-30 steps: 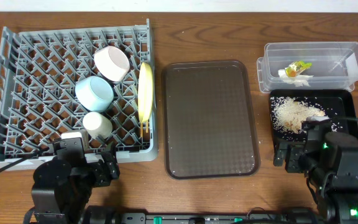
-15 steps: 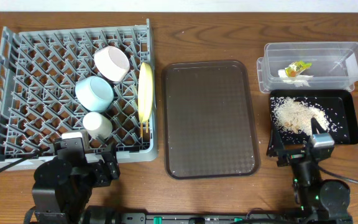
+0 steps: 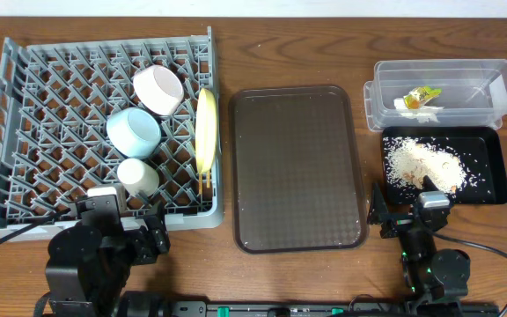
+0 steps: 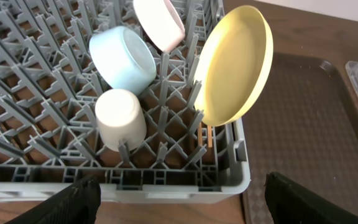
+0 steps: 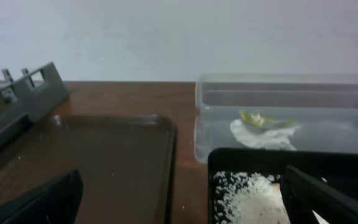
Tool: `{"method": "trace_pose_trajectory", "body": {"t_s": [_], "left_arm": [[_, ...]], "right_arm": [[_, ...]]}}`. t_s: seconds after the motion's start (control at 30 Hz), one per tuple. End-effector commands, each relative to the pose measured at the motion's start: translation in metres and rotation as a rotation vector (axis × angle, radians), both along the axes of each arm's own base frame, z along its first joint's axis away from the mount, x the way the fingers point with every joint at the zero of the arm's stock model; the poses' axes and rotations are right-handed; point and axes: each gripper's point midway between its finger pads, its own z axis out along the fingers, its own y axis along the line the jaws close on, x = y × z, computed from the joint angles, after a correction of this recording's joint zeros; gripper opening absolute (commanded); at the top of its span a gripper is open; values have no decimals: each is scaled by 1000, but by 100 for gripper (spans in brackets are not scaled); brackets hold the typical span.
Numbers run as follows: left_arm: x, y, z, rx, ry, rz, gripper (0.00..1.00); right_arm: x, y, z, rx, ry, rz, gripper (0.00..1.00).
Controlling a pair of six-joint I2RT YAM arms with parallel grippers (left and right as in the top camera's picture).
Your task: Sort waste into correct bins and load items into the dishwasher rack
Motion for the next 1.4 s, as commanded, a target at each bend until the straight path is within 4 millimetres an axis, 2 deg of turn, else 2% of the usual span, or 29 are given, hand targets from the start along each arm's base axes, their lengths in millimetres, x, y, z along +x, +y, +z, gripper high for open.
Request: {"method": "trace_pose_trajectory", "body": {"t_s": [0.0, 1.0, 1.2, 1.37], "left_arm": [[0, -1, -1, 12, 0, -12, 86], [-1, 0, -2, 12, 0, -12, 86], [-7, 6, -20, 35, -8, 13, 86], [5, 6, -60, 30, -120, 22, 86]], "right_arm": [[0, -1, -1, -5, 1, -6, 99], [0, -1, -1, -5, 3, -6, 99], [0, -1, -1, -5, 3, -6, 99], [0, -1, -1, -5, 3, -6, 99]]}}
